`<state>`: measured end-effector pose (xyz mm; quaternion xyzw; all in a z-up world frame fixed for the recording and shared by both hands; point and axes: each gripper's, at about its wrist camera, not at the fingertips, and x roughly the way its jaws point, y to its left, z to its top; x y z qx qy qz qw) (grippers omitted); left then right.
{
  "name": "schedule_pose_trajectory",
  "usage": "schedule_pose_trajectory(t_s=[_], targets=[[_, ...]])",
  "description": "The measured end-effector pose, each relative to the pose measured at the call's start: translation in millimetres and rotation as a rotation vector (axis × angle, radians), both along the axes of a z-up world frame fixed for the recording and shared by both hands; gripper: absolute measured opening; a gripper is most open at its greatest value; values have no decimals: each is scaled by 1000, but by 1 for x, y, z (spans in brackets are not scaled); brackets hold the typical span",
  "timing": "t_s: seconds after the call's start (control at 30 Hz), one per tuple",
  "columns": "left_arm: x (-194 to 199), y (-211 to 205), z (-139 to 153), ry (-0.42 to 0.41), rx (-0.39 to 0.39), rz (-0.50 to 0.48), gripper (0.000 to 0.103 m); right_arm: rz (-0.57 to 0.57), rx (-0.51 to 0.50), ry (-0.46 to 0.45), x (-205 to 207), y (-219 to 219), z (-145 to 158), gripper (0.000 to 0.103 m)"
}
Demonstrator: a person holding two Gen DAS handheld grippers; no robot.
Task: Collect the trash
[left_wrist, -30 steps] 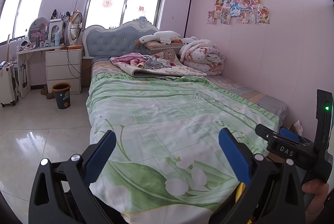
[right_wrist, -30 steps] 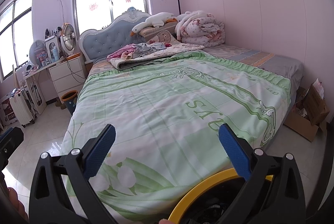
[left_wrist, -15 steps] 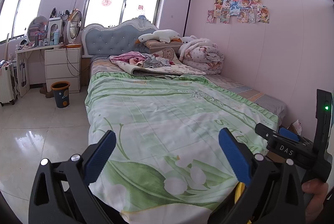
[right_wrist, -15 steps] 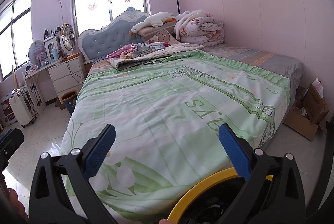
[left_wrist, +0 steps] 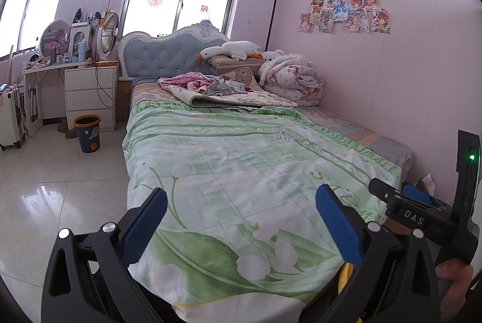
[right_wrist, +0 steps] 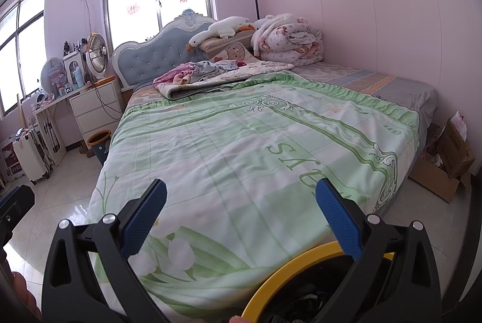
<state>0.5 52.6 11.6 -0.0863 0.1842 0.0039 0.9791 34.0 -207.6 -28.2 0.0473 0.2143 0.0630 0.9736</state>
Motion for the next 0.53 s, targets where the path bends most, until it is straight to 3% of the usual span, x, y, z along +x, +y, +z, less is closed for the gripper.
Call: schedule_pose_trajectory(t_s=[0.53], targets=[[0, 3, 6, 8, 1, -10, 95, -1, 1, 1, 2, -1, 0, 95]])
